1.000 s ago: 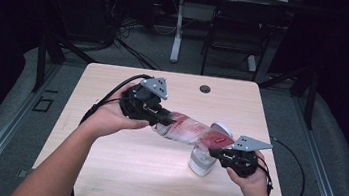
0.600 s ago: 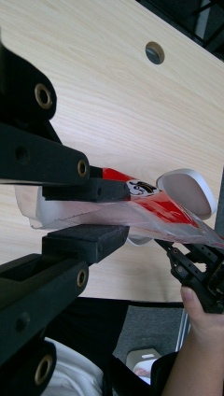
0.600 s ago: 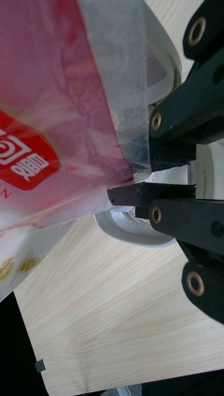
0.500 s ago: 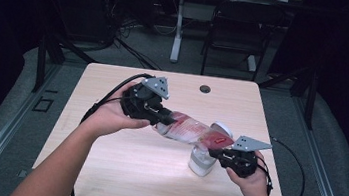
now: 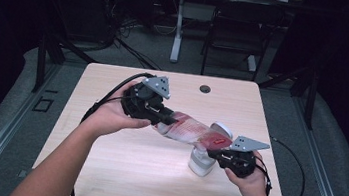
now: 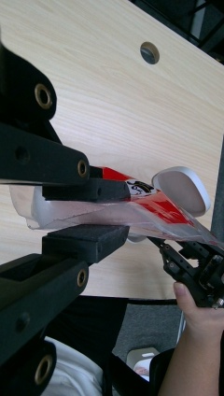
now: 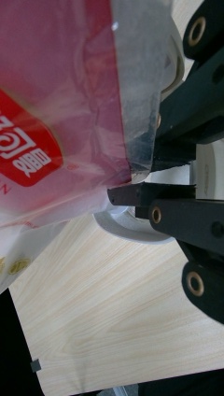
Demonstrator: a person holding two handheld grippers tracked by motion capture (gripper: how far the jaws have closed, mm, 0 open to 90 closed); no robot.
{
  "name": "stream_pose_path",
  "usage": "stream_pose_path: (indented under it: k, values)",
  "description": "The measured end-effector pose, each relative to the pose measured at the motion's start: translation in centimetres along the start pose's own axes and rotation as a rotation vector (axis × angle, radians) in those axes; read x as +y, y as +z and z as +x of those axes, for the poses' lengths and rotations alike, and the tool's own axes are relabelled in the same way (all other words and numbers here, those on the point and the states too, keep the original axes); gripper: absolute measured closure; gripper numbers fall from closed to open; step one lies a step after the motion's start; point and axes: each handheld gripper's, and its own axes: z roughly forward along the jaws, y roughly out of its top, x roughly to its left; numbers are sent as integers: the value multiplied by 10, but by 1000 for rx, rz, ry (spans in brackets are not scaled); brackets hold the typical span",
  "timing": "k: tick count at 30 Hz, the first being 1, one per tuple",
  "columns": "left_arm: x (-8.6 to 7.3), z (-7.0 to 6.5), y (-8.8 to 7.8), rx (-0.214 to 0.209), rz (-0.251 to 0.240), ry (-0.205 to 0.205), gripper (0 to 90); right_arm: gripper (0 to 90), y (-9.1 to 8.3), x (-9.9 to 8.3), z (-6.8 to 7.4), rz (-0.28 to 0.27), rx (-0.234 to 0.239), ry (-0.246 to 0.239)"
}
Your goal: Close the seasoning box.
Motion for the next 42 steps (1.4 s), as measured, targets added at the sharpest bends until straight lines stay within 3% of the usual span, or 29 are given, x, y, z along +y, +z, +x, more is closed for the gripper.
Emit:
stream_pose_path:
  k: [42]
  values:
    - [9,-4,3,-10,-14,21,781,821,-3,-2,-4,-12,-15,15]
